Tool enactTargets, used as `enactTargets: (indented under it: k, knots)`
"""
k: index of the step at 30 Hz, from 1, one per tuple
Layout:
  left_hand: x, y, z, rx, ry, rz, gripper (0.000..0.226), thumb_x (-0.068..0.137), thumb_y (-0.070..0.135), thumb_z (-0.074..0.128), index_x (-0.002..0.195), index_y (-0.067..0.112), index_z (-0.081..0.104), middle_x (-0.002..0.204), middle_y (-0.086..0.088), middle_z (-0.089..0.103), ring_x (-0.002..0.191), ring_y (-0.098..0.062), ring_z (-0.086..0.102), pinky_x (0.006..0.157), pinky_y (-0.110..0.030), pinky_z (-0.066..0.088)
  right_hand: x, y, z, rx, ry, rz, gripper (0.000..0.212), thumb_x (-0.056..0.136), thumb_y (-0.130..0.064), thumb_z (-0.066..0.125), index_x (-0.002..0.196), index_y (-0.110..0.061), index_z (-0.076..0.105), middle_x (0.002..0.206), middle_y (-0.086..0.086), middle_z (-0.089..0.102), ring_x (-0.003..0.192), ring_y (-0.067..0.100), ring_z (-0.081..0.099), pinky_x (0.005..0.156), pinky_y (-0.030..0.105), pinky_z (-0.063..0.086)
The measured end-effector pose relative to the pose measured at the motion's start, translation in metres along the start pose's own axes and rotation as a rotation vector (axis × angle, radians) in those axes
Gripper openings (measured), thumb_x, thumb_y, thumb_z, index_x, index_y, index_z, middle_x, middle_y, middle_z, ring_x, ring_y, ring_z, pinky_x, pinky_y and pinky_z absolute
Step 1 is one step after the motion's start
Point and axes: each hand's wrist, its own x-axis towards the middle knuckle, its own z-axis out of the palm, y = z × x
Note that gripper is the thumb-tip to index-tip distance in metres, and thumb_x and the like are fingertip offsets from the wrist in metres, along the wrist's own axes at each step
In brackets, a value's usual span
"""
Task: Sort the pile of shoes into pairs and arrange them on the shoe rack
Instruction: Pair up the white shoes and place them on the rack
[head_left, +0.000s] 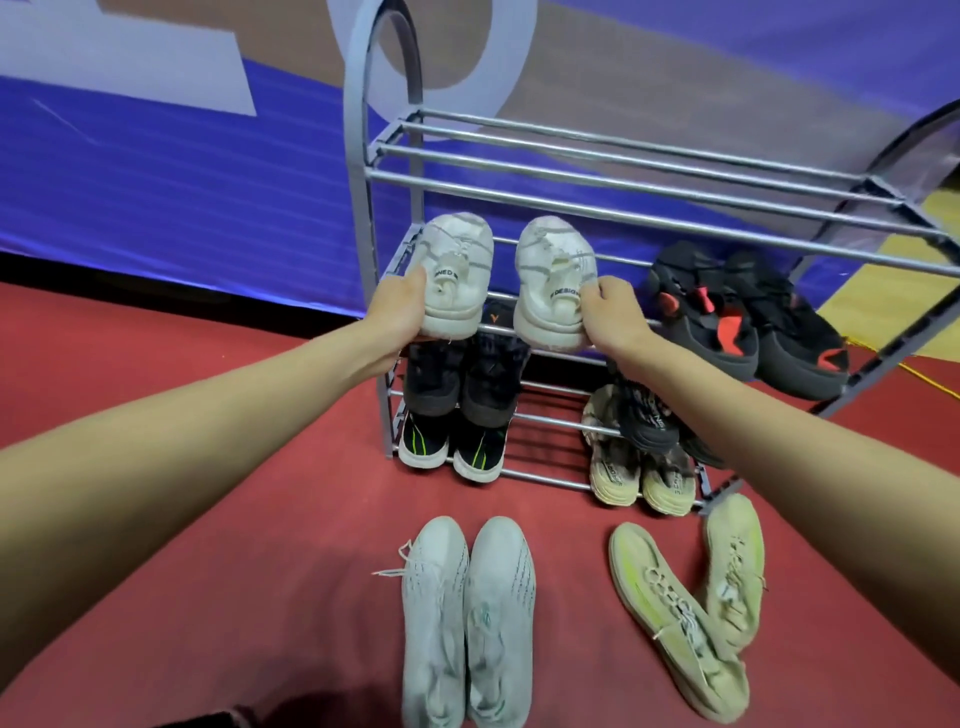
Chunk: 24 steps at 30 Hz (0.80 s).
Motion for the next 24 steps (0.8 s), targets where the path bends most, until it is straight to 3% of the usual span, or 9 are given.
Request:
enactTargets:
  k: [5,9,14,18,20,22,24]
  knots:
    - [0.035,0.001,0.01,0.044,0.023,0.006,0.051,0.1,0.034,0.034,0.126,-0.004,0.057,0.126,-0.022,0.064,0.118,-0.036,0.06,0.105,-0.049,0.047,0.03,0.001,0.022,-0.021,-0.015,0.01,0.033,0.093,-0.014,0.035,0.06,-0.019,0.03,0.075,0.006,0.043,0.081,0.02,0.04,0.071,0.03,0.03]
    - [0.049,0.001,0.015,0.098,0.045,-0.003,0.054,0.101,0.032,0.031,0.132,-0.006,0.052,0.133,-0.026,0.058,0.123,-0.04,0.057,0.105,-0.05,0.046,0.035,0.004,0.036,-0.013,-0.015,0.02,0.032,0.092,-0.016,0.036,0.061,-0.02,0.031,0.087,0.01,0.044,0.082,0.02,0.041,0.071,0.03,0.031]
    - [0.053,-0.001,0.015,0.168,0.069,0.012,0.055,0.102,0.033,0.032,0.129,-0.01,0.053,0.132,-0.029,0.058,0.122,-0.041,0.057,0.104,-0.048,0.047,0.031,0.008,0.04,0.006,-0.022,0.024,0.024,0.092,-0.022,0.039,0.071,-0.013,0.043,0.088,0.009,0.05,0.082,0.02,0.046,0.072,0.03,0.036]
    - [0.046,-0.006,0.016,0.18,0.105,0.012,0.053,0.102,0.029,0.034,0.128,-0.013,0.052,0.134,-0.031,0.056,0.123,-0.041,0.056,0.104,-0.046,0.047,0.023,0.003,0.038,0.047,-0.068,0.034,0.03,0.096,-0.028,0.037,0.068,-0.017,0.044,0.089,0.011,0.054,0.085,0.025,0.052,0.078,0.034,0.041]
    - [0.036,-0.01,0.017,0.222,0.13,0.03,0.053,0.102,0.026,0.032,0.127,-0.017,0.05,0.134,-0.034,0.054,0.124,-0.043,0.053,0.101,-0.044,0.045,0.014,0.002,0.038,0.031,-0.082,0.017,0.033,0.098,-0.028,0.034,0.086,-0.007,0.056,0.1,0.016,0.059,0.097,0.033,0.057,0.084,0.034,0.041]
    - [0.021,-0.016,0.019,0.293,0.155,0.08,0.048,0.101,0.021,0.033,0.12,-0.019,0.05,0.13,-0.036,0.054,0.12,-0.046,0.052,0.095,-0.045,0.044,-0.002,0.007,0.037,-0.051,-0.038,-0.061,0.037,0.099,-0.026,0.032,0.105,0.003,0.055,0.112,0.021,0.061,0.105,0.034,0.055,0.074,0.03,0.031]
    - [0.005,-0.027,0.019,0.379,0.199,0.16,0.04,0.1,0.019,0.035,0.113,-0.014,0.055,0.125,-0.033,0.057,0.116,-0.043,0.055,0.088,-0.041,0.043,-0.025,0.016,0.035,-0.109,0.017,-0.212,0.031,0.098,-0.02,0.034,0.11,0.001,0.053,0.107,0.019,0.06,0.103,0.033,0.051,0.072,0.027,0.026]
